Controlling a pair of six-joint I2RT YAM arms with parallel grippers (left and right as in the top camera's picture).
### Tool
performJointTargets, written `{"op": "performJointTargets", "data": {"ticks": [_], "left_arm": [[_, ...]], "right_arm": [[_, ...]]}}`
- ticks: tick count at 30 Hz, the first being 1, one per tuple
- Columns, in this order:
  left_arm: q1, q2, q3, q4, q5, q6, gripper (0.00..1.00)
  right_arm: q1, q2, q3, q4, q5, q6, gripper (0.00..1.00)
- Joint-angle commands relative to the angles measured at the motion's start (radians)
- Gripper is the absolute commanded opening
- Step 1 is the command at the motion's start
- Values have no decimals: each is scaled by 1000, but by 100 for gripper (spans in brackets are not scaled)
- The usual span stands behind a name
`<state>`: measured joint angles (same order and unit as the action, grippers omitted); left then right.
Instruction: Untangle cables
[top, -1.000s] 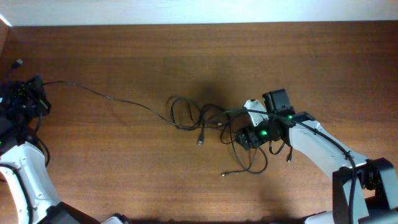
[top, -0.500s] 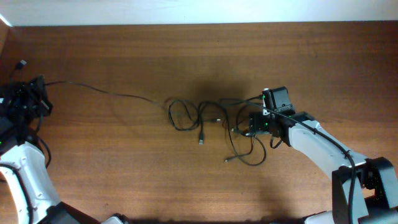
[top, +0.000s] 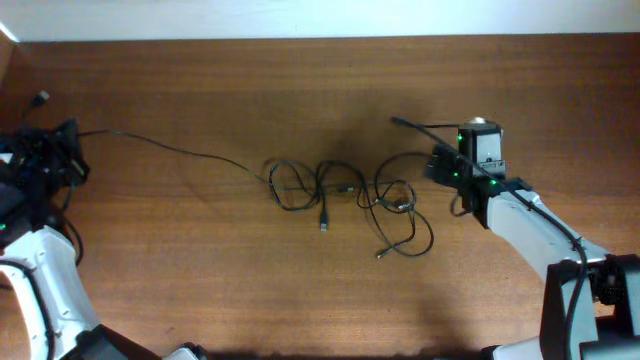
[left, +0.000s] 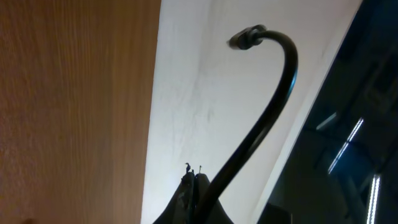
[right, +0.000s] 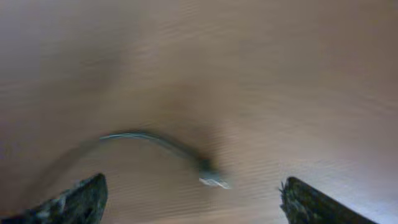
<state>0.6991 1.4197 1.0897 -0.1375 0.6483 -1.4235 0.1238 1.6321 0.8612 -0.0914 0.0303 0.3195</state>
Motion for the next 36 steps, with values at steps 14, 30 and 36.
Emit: {"op": "performJointTargets", "data": {"ticks": [14,30,36], "left_arm": [[-50,1,4,106,29,-57,0],[-50,1,4,99,44,-41,0],[-50,1,4,46,44,5,0]], "right_arm": [[294,121,4,41,243,-233,99],[19,122,21,115,654,-46,96],[6,85,163,106,810,-53,100]]}}
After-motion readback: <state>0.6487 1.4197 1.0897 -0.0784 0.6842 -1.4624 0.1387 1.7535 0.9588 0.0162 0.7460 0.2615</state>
